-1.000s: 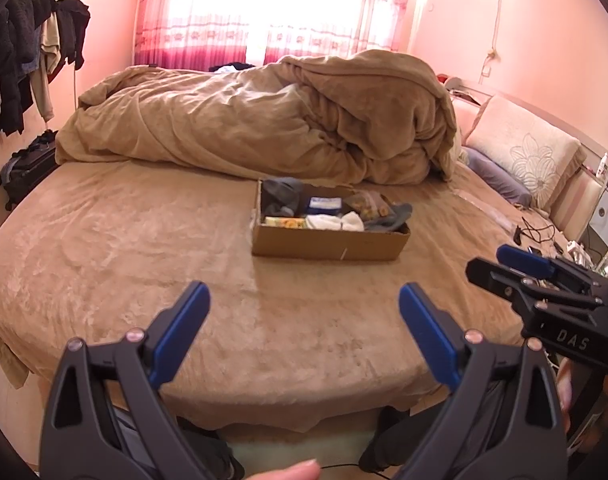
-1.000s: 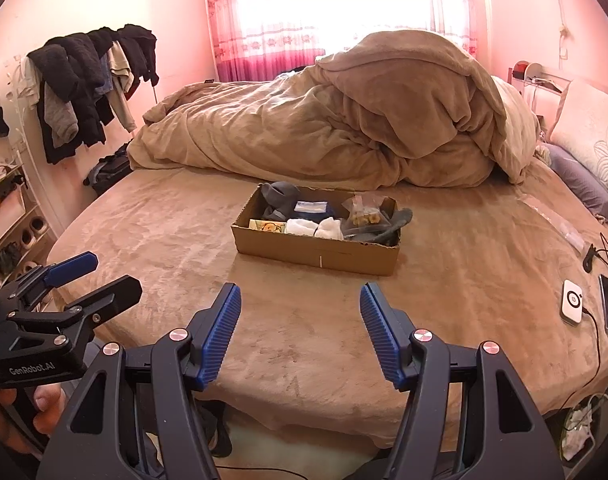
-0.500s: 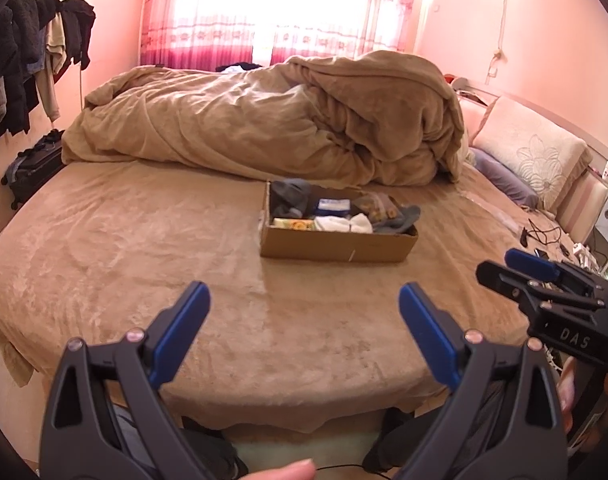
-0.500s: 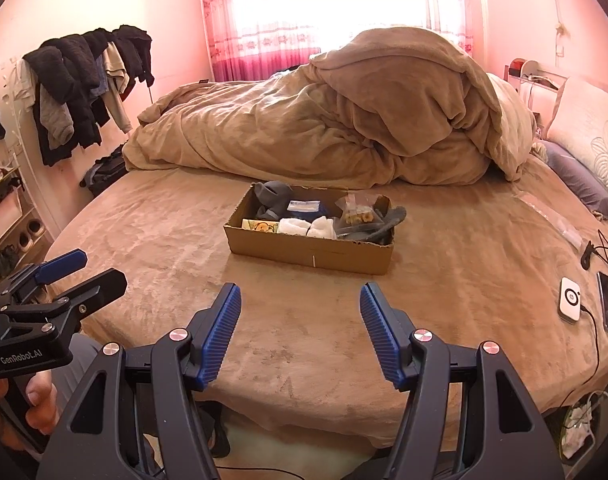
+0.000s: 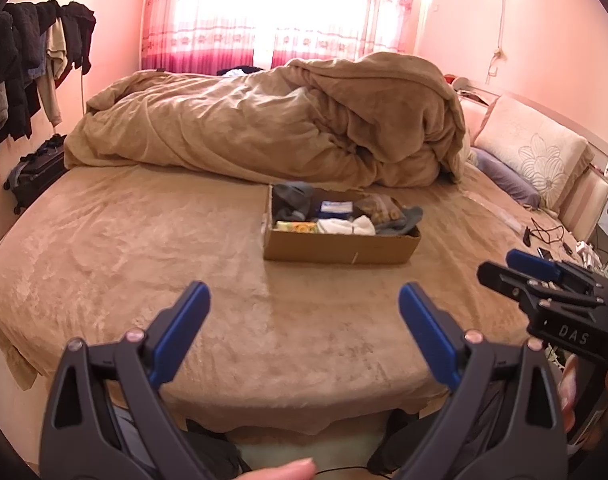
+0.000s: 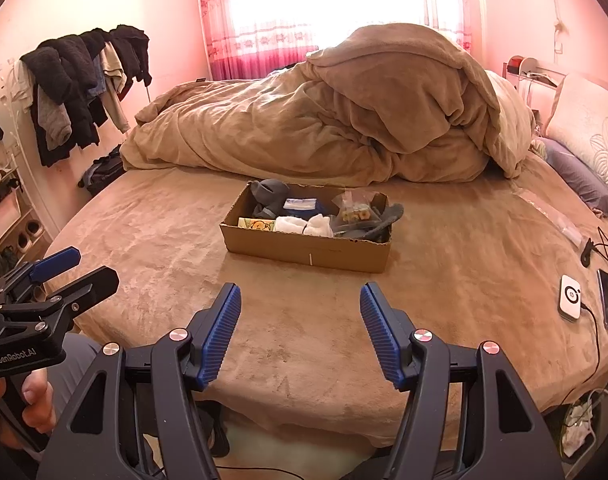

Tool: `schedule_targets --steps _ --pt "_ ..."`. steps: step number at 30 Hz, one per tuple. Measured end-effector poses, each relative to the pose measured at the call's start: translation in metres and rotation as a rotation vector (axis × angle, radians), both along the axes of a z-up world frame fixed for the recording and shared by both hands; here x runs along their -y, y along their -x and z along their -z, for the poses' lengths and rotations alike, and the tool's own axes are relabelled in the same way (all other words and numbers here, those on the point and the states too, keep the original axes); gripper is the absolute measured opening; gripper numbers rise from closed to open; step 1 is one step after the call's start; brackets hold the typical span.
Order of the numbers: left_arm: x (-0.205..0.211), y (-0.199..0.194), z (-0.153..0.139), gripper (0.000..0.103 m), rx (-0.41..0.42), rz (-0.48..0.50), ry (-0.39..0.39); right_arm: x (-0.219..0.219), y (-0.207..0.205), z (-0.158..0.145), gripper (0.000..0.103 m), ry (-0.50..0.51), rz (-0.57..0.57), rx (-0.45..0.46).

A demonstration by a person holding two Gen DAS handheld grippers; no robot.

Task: Organize objects

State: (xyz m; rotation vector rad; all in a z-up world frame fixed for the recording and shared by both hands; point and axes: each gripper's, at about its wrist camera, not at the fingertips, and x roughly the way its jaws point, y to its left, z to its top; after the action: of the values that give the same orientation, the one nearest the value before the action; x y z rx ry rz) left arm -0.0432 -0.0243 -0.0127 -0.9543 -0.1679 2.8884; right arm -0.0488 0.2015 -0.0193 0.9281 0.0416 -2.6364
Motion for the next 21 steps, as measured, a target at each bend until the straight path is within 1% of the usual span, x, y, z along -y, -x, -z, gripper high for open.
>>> schedule_targets --steps 21 --pt "0.0010 -0.0013 -0.0004 0.096 -0.001 0.004 -0.004 -0.0017 0.0015 0.0011 0.065 0.002 0.001 -0.002"
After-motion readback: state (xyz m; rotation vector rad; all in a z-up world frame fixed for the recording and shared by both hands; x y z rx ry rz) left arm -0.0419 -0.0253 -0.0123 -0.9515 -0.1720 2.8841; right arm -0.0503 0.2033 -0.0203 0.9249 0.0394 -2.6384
